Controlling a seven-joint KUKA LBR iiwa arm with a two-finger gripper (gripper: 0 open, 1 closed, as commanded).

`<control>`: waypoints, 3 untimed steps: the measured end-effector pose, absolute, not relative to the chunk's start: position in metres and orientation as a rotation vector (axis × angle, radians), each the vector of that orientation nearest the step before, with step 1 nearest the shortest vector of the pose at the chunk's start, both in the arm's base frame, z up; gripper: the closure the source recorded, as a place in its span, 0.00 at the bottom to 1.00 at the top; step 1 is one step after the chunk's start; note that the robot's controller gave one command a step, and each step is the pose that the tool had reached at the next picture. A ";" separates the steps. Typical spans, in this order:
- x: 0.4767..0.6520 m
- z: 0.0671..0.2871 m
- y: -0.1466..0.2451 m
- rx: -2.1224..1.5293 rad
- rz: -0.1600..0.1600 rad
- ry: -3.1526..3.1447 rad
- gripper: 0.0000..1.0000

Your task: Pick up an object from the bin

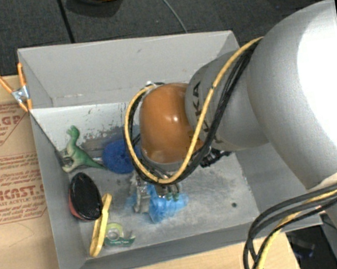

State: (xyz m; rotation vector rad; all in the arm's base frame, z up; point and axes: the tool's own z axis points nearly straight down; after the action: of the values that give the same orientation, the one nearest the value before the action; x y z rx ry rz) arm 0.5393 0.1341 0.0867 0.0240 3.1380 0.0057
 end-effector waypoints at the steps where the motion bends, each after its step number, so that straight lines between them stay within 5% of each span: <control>1: 0.539 0.087 0.134 0.024 0.006 3.138 1.00; 3: 0.572 0.073 0.100 0.318 0.007 3.121 1.00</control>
Offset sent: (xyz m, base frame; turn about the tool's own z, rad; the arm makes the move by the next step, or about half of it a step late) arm 0.0292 -0.0556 -0.0019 0.1538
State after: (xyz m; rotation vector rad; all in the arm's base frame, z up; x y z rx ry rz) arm 0.5721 0.0997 0.0730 0.3180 3.1214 0.0075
